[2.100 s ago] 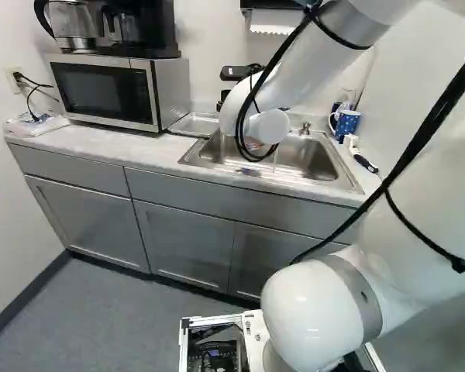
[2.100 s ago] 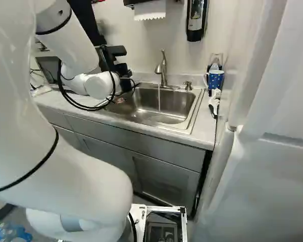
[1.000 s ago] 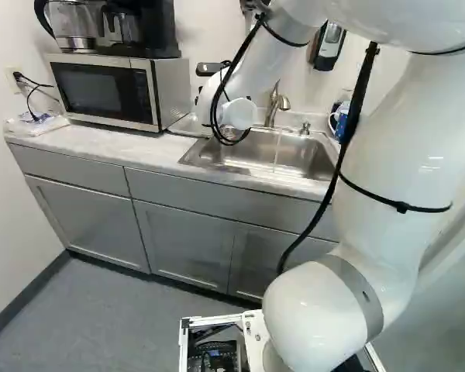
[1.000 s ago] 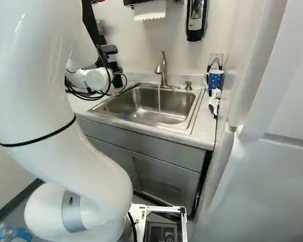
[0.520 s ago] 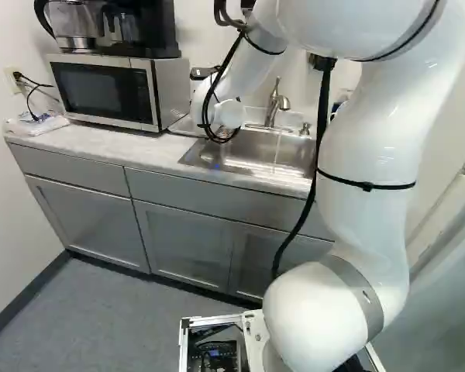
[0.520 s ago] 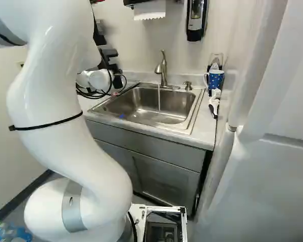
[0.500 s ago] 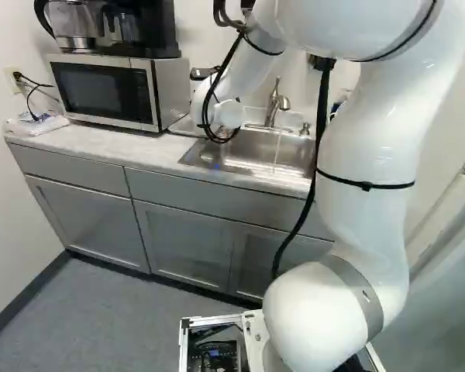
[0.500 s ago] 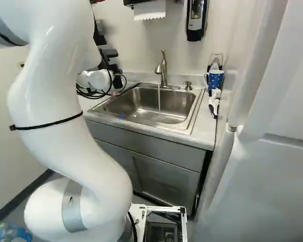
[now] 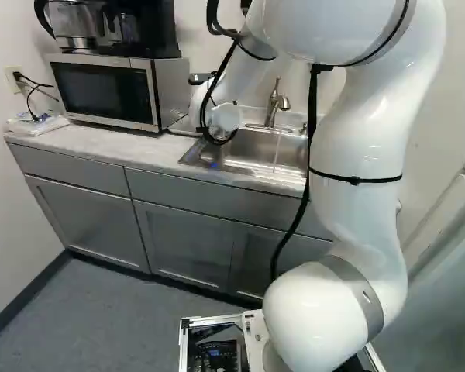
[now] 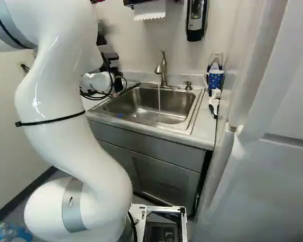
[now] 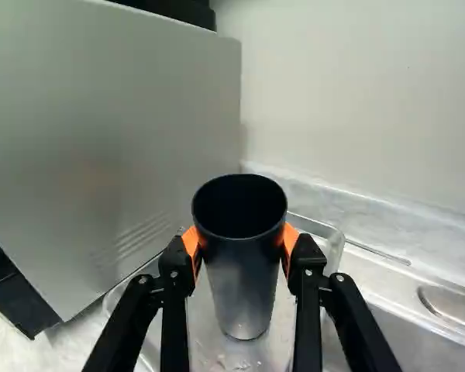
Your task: Rinse the cup and place it in the tray
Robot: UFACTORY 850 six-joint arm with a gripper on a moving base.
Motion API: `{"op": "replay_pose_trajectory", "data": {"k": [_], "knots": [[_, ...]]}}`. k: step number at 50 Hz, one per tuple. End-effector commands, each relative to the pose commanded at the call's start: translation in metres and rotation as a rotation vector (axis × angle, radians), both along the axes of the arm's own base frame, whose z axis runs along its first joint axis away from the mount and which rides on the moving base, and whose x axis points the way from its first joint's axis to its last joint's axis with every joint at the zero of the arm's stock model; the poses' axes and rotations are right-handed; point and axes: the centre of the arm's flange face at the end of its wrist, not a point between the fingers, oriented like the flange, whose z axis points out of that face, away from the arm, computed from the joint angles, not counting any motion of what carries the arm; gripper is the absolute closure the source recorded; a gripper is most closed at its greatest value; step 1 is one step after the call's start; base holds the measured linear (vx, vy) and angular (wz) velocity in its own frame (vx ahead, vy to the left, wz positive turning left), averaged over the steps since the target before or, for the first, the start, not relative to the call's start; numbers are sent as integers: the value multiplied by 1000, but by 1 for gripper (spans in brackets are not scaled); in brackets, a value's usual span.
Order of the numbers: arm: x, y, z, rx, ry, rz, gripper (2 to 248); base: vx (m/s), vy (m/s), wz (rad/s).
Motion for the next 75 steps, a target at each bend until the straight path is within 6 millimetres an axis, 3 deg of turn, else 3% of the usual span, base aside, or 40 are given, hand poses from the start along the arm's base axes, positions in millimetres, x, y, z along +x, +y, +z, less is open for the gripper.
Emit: {"op": "replay_pose_trajectory", "data": {"k": [60, 61, 66, 67, 71, 72, 75], "knots": [[0, 0, -2, -4, 22, -1, 128, 0, 0, 0], [0, 0, -2, -4, 22, -1, 110, 0, 0, 0], [0, 0, -2, -4, 22, -1, 110, 0, 0, 0], [0, 0, -2, -4, 22, -1, 76, 0, 0, 0], [0, 0, -2, -4, 22, -1, 76, 0, 0, 0], [0, 0, -2, -4, 22, -1, 42, 0, 0, 0], [0, 0, -2, -4, 22, -1, 42, 0, 0, 0]]}}
